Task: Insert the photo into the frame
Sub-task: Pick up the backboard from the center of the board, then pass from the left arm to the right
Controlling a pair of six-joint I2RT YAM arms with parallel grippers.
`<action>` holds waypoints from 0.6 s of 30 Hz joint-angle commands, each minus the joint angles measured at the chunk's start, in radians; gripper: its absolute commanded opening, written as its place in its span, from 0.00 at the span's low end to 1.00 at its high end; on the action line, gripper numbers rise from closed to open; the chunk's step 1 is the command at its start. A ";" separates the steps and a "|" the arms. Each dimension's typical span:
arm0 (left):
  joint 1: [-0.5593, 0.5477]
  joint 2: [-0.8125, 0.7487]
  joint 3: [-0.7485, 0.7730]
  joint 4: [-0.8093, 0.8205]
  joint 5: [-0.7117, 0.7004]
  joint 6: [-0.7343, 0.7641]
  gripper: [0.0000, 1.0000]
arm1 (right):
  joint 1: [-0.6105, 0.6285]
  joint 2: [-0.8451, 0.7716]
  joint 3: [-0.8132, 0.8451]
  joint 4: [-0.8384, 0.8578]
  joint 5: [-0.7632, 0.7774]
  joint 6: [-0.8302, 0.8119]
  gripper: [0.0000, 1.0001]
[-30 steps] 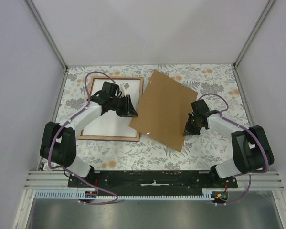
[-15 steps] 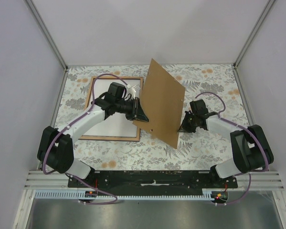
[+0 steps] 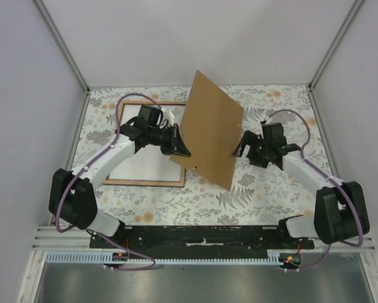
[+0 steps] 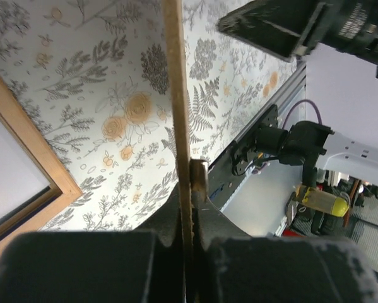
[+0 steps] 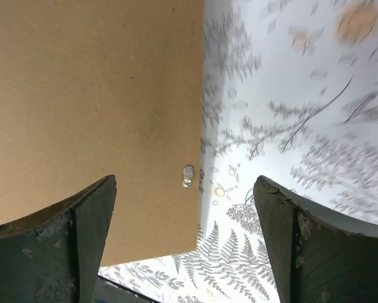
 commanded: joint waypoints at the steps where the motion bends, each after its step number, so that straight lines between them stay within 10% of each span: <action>1: 0.063 -0.083 0.062 0.172 0.103 -0.016 0.02 | -0.103 -0.104 0.080 0.031 -0.057 -0.039 0.98; 18: 0.123 -0.201 -0.036 0.593 0.290 -0.338 0.02 | -0.275 -0.039 0.144 0.628 -0.619 0.193 0.98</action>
